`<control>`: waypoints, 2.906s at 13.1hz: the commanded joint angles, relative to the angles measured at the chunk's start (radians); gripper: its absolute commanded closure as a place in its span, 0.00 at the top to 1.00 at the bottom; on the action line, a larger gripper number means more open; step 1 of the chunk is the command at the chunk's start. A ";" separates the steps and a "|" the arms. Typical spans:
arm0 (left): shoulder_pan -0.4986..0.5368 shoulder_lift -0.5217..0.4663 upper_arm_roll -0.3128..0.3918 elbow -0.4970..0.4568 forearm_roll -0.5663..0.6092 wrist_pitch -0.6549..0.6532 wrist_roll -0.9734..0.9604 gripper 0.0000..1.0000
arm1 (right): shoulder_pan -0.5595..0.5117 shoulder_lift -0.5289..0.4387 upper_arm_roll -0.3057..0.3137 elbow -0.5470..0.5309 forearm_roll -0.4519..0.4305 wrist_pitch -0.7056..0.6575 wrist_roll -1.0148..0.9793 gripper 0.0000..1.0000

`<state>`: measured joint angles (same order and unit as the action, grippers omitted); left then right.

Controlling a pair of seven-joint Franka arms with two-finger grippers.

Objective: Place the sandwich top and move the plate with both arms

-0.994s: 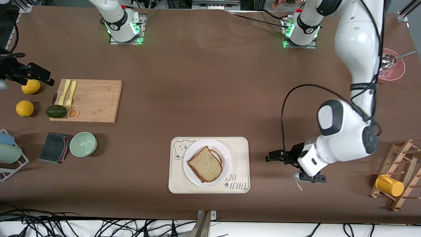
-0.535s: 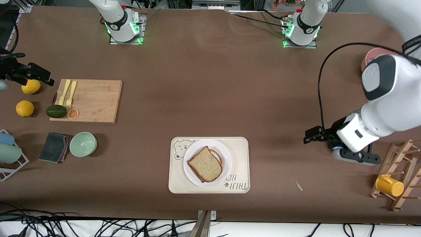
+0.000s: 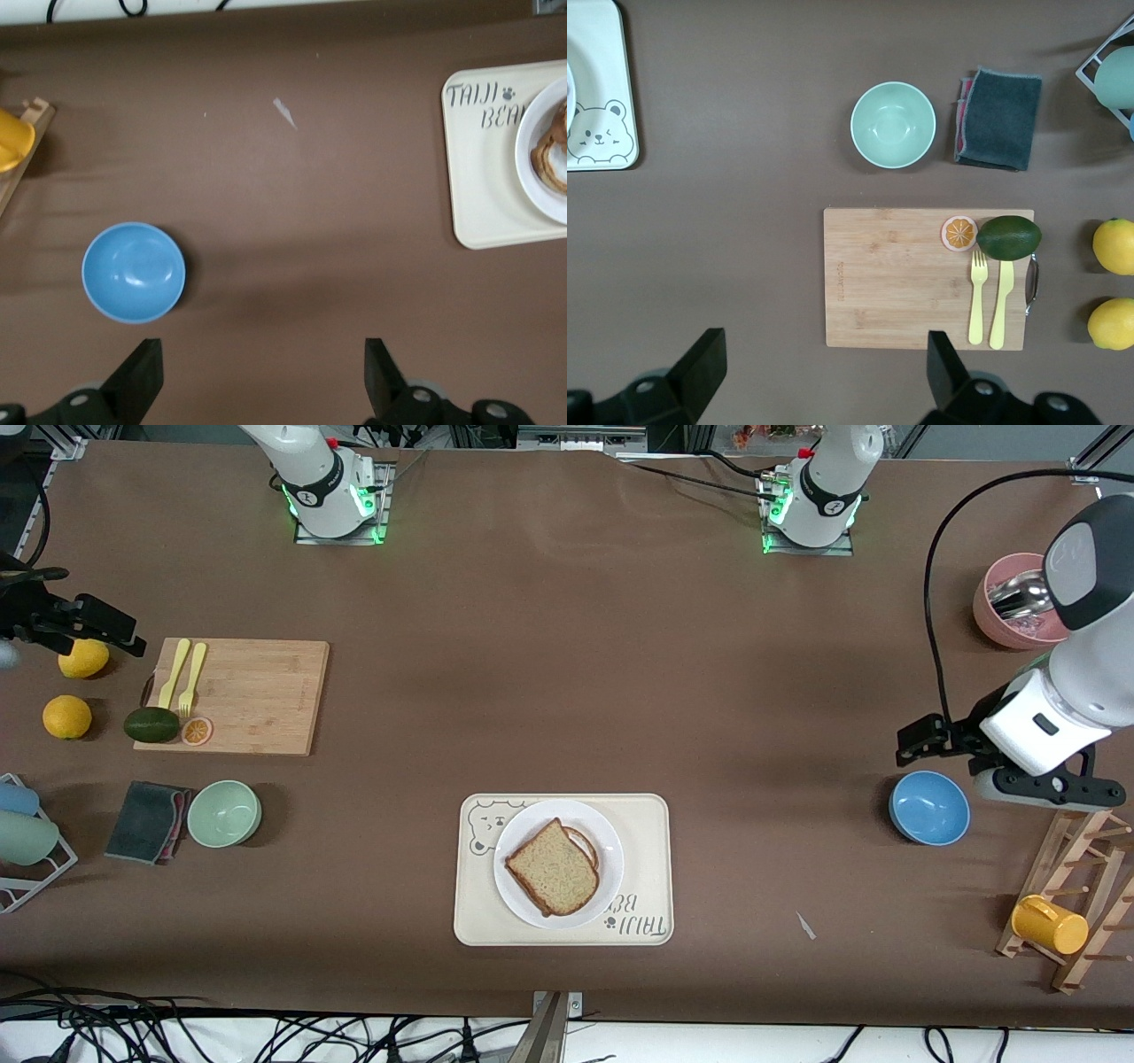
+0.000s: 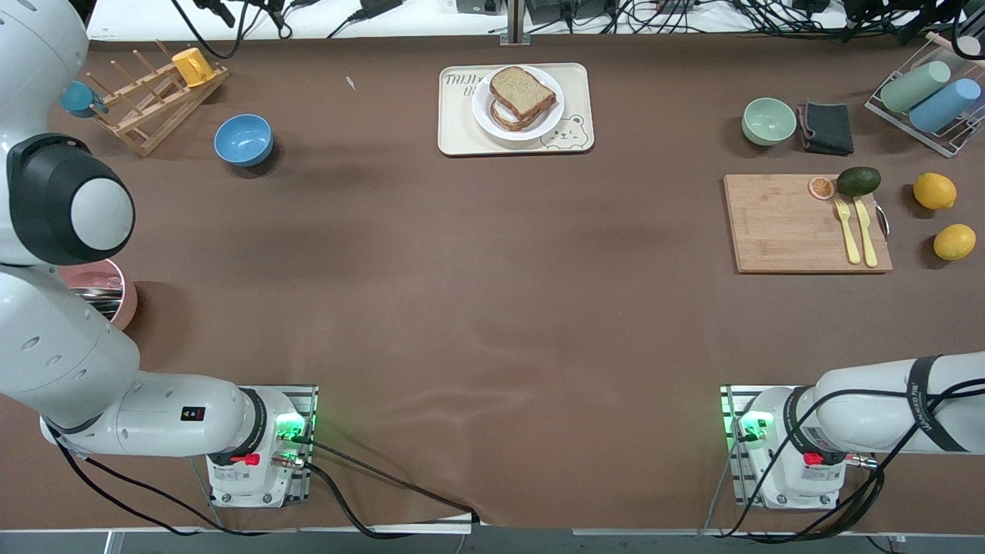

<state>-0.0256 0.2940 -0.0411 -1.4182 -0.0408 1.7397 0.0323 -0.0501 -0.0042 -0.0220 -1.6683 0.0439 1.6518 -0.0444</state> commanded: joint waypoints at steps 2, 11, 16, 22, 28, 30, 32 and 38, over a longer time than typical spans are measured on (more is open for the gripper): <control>0.021 -0.098 -0.010 -0.047 0.030 -0.081 0.018 1.00 | -0.005 0.006 0.005 0.016 0.007 -0.004 0.011 1.00; 0.038 -0.147 -0.010 -0.054 0.027 -0.269 0.012 1.00 | -0.005 0.006 0.005 0.016 0.011 -0.003 0.011 1.00; 0.076 -0.182 -0.010 -0.054 0.036 -0.203 0.021 1.00 | -0.005 0.007 0.005 0.016 -0.001 0.035 0.009 1.00; 0.110 -0.179 -0.005 -0.028 0.036 -0.181 0.021 1.00 | -0.007 0.009 0.001 0.015 -0.002 0.043 0.009 1.00; 0.122 -0.196 -0.008 -0.042 0.021 -0.180 0.017 1.00 | -0.007 0.009 0.002 0.015 0.002 0.043 0.011 1.00; 0.121 -0.194 -0.005 -0.039 0.022 -0.178 0.023 1.00 | -0.007 0.010 0.002 0.015 0.002 0.046 0.011 1.00; 0.113 -0.196 0.006 -0.036 0.021 -0.178 0.038 1.00 | -0.007 0.010 0.002 0.015 -0.002 0.049 0.009 1.00; -0.031 -0.196 0.134 -0.041 0.033 -0.181 0.050 1.00 | -0.007 0.016 0.002 0.016 -0.001 0.051 0.006 1.00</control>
<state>0.0092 0.1203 0.0277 -1.4416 -0.0403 1.5551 0.0614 -0.0503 0.0054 -0.0247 -1.6683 0.0440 1.7020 -0.0441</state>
